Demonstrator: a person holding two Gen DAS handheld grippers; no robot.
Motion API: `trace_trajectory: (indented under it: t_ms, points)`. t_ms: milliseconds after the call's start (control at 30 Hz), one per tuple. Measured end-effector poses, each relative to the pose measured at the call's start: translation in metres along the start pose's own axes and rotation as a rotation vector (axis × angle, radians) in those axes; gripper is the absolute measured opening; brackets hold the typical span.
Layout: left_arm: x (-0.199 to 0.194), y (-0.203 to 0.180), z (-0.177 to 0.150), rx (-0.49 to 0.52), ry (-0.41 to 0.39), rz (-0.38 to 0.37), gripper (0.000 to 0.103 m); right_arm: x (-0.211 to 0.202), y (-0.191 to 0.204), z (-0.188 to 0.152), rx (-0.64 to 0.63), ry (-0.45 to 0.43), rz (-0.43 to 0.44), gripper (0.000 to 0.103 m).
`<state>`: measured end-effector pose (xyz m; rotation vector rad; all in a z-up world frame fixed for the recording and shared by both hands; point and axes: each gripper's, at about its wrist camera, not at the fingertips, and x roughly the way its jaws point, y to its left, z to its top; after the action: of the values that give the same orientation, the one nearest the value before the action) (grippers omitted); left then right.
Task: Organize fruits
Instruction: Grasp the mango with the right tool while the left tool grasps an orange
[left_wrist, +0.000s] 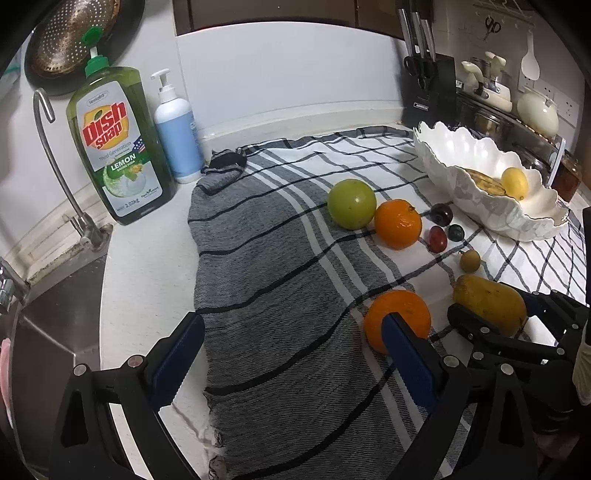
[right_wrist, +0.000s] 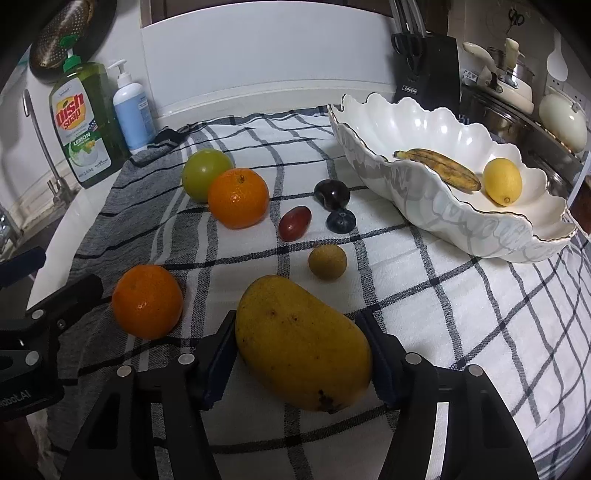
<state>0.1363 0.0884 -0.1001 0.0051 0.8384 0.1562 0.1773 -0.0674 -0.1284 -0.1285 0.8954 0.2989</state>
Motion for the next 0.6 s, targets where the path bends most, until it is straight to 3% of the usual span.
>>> trace_trajectory:
  t_ms: [233, 600]
  points:
    - [0.000, -0.009, 0.001, 0.013, 0.004, -0.023, 0.098, -0.005, -0.009, -0.001, 0.028, -0.003, 0.016, 0.062]
    - [0.011, -0.037, 0.003, 0.043, 0.018, -0.085, 0.096, -0.018, -0.037, 0.003, 0.069, -0.047, -0.051, 0.061]
